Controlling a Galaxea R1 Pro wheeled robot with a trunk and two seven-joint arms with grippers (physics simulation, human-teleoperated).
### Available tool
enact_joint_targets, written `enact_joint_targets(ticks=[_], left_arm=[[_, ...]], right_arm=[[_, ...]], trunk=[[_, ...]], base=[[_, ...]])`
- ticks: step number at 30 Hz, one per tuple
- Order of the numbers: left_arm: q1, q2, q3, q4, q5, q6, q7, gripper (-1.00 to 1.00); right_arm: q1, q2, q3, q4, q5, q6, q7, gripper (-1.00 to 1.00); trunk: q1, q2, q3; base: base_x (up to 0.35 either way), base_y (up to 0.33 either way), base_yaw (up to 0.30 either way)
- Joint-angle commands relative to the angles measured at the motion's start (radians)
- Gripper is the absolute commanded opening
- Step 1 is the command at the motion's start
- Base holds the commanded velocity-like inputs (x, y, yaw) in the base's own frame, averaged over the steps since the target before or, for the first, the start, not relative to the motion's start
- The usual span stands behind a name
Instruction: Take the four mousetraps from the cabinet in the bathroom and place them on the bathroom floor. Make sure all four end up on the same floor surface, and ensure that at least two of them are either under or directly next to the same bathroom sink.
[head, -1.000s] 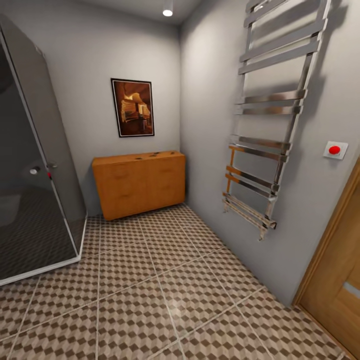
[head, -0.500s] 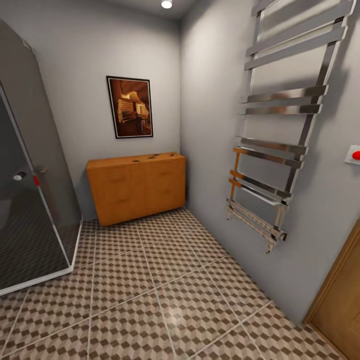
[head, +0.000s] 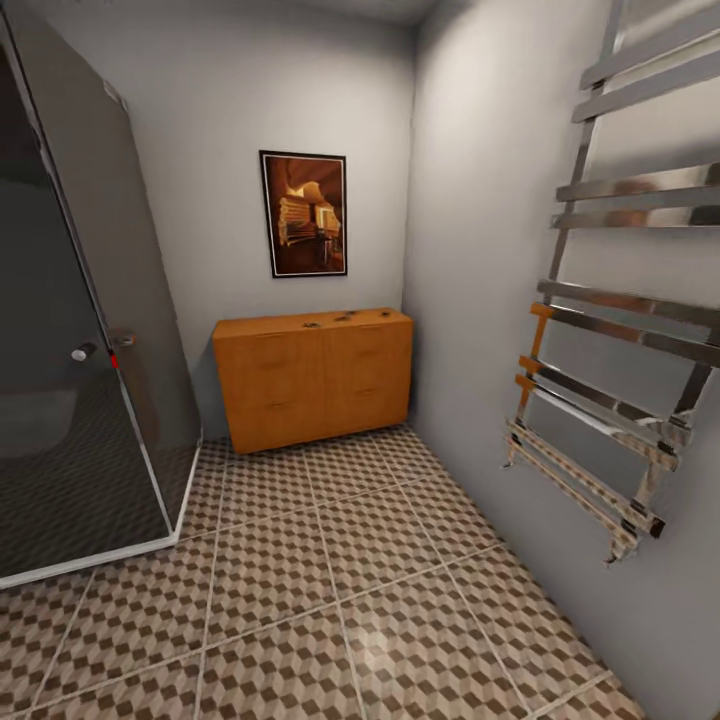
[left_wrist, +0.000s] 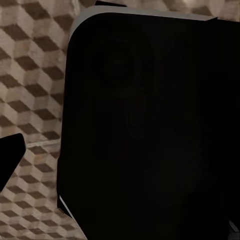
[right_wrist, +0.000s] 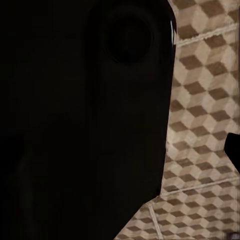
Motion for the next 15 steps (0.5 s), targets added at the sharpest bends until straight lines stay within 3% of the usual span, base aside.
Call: enact_joint_targets(ticks=[1,8,15], left_arm=[[0.0,0.0,0.001,0.0,0.008,-0.002,0.0,1.0],[0.0,0.0,0.001,0.0,0.008,-0.002,0.0,1.0],[0.0,0.0,0.001,0.0,0.008,-0.002,0.0,1.0]], right_arm=[[0.0,0.0,0.0,0.0,0.001,0.0,-0.001,1.0],[0.0,0.0,0.0,0.0,0.001,-0.001,-0.001,1.0],[0.0,0.0,0.0,0.0,0.0,0.0,-0.001,1.0]], trunk=[[0.001,0.0,-0.001],[0.001,0.0,-0.001],[0.001,0.0,-0.001]], base=[[0.323,0.0,0.274],[0.323,0.0,0.264],[0.323,0.0,0.099]])
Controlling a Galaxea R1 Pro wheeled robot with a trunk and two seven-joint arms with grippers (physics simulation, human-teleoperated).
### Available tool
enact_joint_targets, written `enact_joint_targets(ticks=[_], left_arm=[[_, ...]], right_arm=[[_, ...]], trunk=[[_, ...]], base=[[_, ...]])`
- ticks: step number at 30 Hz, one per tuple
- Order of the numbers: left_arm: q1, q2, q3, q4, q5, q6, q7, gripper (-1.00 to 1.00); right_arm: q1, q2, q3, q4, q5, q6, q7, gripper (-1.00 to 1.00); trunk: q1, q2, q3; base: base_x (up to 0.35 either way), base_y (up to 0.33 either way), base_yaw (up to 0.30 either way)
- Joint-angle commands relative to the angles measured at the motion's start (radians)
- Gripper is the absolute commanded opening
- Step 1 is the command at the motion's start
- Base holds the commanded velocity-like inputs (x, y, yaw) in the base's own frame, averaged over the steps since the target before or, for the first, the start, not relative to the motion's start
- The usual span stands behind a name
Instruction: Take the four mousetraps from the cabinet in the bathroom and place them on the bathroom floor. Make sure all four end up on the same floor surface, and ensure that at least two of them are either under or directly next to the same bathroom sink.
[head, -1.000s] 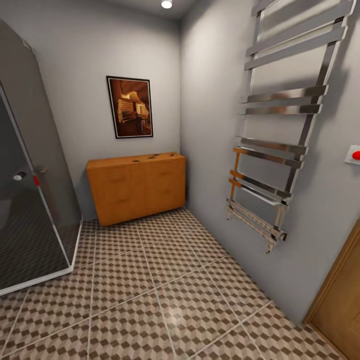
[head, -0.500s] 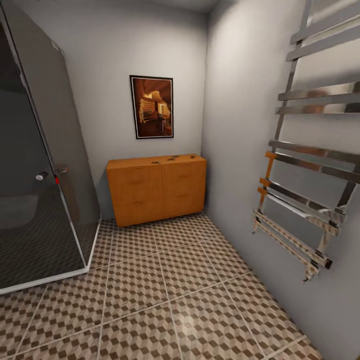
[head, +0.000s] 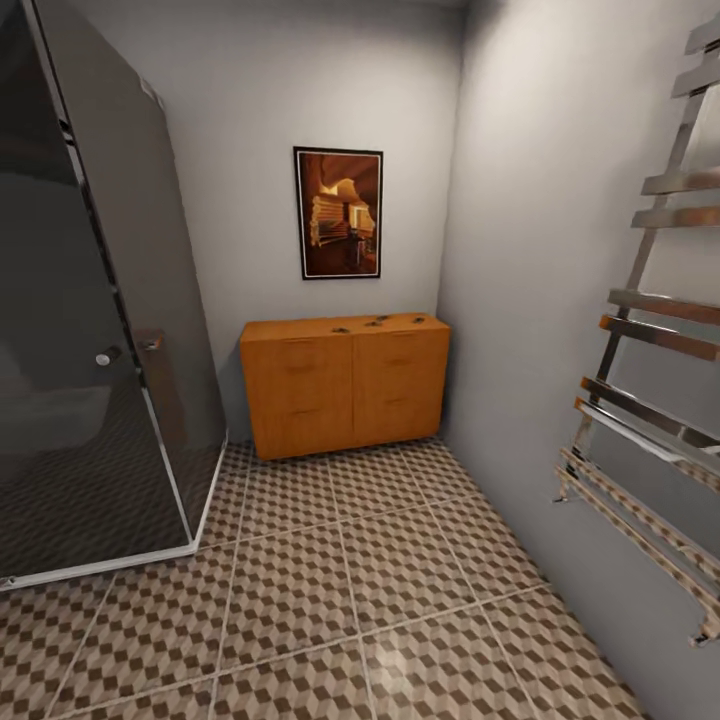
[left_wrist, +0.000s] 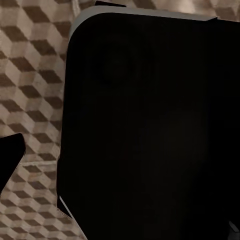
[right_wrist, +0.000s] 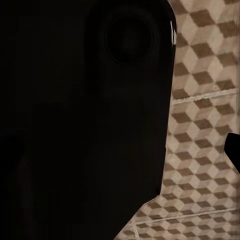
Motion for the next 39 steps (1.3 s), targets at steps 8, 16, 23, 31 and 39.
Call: enact_joint_targets(ticks=[8,16,23,31,39], left_arm=[[0.0,0.0,0.0,0.0,0.008,-0.002,0.0,1.0],[0.0,0.0,0.0,0.0,0.008,-0.002,0.0,1.0],[0.0,0.0,0.0,0.0,0.008,-0.002,0.0,1.0],[0.0,0.0,0.001,0.0,0.008,-0.002,0.0,1.0],[0.0,0.0,0.002,0.0,0.008,-0.002,0.0,1.0]], right_arm=[[0.0,0.0,0.0,0.0,0.001,-0.001,-0.001,1.0],[0.0,0.0,-0.001,0.0,0.001,-0.001,-0.001,1.0],[0.0,0.0,-0.001,0.0,0.001,-0.001,-0.001,1.0],[0.0,0.0,0.0,0.0,0.001,-0.001,-0.001,1.0],[0.0,0.0,-0.001,0.0,0.001,-0.001,-0.001,1.0]], trunk=[[0.001,0.0,-0.001],[0.001,0.0,-0.001],[0.001,0.0,-0.001],[0.001,0.0,-0.001],[0.001,0.0,-0.001]], base=[[0.323,0.0,0.016],[0.323,0.0,0.003],[0.323,0.0,0.0],[0.323,0.0,0.0],[0.323,0.0,0.0]])
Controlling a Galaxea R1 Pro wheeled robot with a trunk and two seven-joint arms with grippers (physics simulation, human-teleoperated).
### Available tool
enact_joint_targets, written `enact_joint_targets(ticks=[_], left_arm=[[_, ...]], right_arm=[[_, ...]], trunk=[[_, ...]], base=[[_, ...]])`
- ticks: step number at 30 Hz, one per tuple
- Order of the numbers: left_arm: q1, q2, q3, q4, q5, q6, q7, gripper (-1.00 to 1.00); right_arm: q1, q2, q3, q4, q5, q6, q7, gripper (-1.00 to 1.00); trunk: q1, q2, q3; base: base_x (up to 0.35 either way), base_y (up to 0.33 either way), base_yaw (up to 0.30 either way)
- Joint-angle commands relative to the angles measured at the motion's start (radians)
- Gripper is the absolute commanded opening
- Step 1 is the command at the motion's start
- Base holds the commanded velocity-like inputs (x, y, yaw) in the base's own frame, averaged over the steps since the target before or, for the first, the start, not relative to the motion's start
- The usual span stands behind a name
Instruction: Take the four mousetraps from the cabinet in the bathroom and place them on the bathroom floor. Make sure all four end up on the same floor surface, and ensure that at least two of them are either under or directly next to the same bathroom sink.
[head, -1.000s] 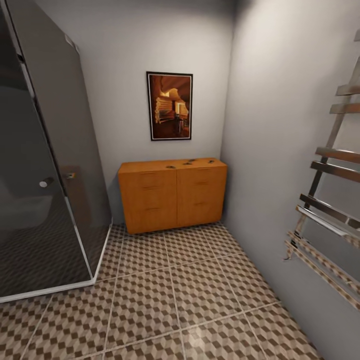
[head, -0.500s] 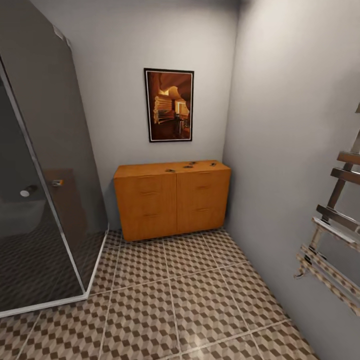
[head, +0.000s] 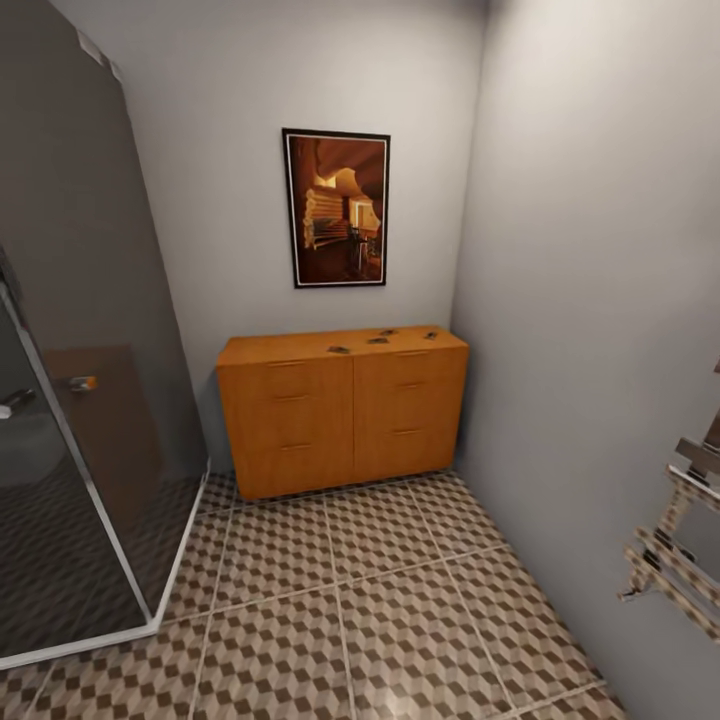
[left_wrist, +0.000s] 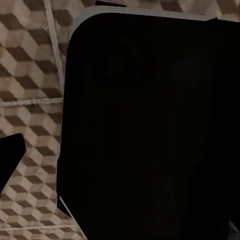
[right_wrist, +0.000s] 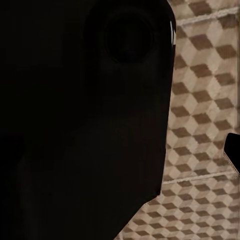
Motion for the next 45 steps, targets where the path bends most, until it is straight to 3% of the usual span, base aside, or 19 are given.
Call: enact_joint_targets(ticks=[1,45], left_arm=[[0.0,0.0,0.001,0.0,0.008,-0.002,0.0,1.0],[0.0,0.0,0.001,0.0,0.008,-0.007,0.0,1.0]], right_arm=[[0.0,0.0,0.0,0.0,0.001,0.0,-0.001,1.0],[0.0,0.0,0.0,0.0,0.001,0.0,-0.001,1.0]], trunk=[[0.001,0.0,-0.001],[0.001,0.0,-0.001]], base=[[0.323,0.0,0.0],[0.323,0.0,0.0]])
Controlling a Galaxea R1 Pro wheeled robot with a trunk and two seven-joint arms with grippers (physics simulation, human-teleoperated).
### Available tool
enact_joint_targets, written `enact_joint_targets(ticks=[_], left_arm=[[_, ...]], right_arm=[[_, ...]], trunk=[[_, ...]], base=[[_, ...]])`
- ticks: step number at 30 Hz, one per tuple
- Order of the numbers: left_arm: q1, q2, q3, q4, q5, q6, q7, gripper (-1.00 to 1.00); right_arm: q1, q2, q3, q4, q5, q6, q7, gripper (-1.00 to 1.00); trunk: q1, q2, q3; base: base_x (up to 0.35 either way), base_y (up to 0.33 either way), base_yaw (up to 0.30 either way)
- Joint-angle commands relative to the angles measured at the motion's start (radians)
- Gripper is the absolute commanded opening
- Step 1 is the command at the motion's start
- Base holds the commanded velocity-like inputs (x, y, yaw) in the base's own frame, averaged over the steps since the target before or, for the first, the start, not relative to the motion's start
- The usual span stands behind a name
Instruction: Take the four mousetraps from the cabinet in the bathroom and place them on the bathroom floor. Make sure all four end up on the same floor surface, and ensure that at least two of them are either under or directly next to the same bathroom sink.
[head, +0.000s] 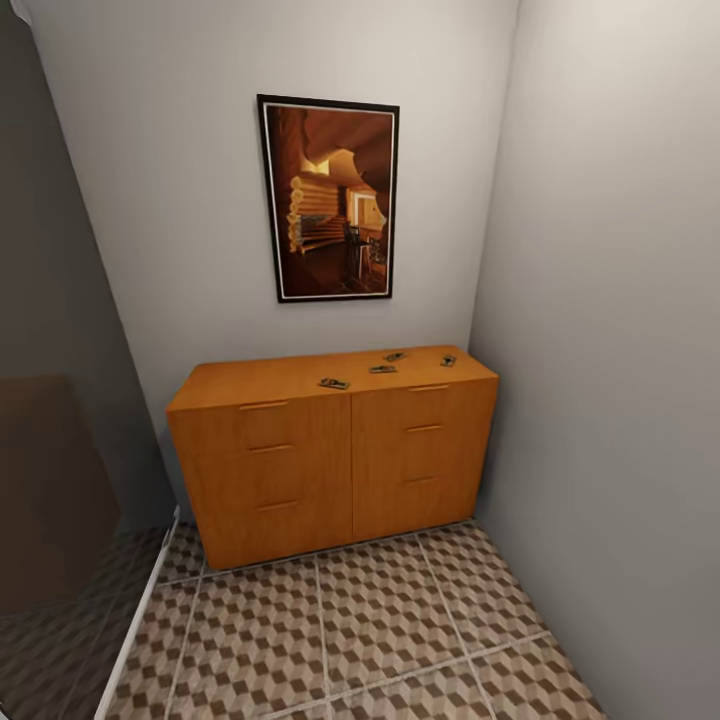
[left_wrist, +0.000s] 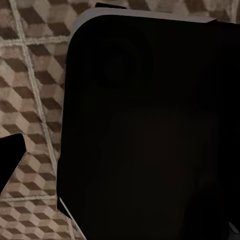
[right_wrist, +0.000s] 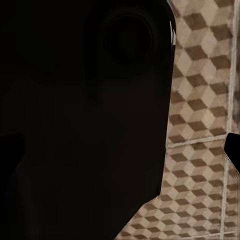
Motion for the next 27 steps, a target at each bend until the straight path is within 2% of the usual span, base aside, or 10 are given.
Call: enact_joint_targets(ticks=[1,16,27], left_arm=[[0.0,0.0,0.001,0.0,0.008,-0.002,0.0,1.0],[0.0,-0.002,0.002,0.0,0.006,-0.005,0.0,1.0],[0.0,-0.001,0.0,-0.001,0.006,-0.007,0.001,1.0]], right_arm=[[0.0,0.0,0.0,0.0,0.001,0.0,-0.001,1.0],[0.0,0.0,-0.007,0.0,-0.006,-0.001,-0.001,1.0],[0.0,0.0,-0.013,0.0,-0.014,-0.001,-0.001,1.0]], trunk=[[0.001,0.0,-0.001],[0.001,0.0,-0.001],[0.001,0.0,-0.001]], base=[[0.323,0.0,0.0],[0.318,0.0,-0.001],[0.067,0.0,-0.177]])
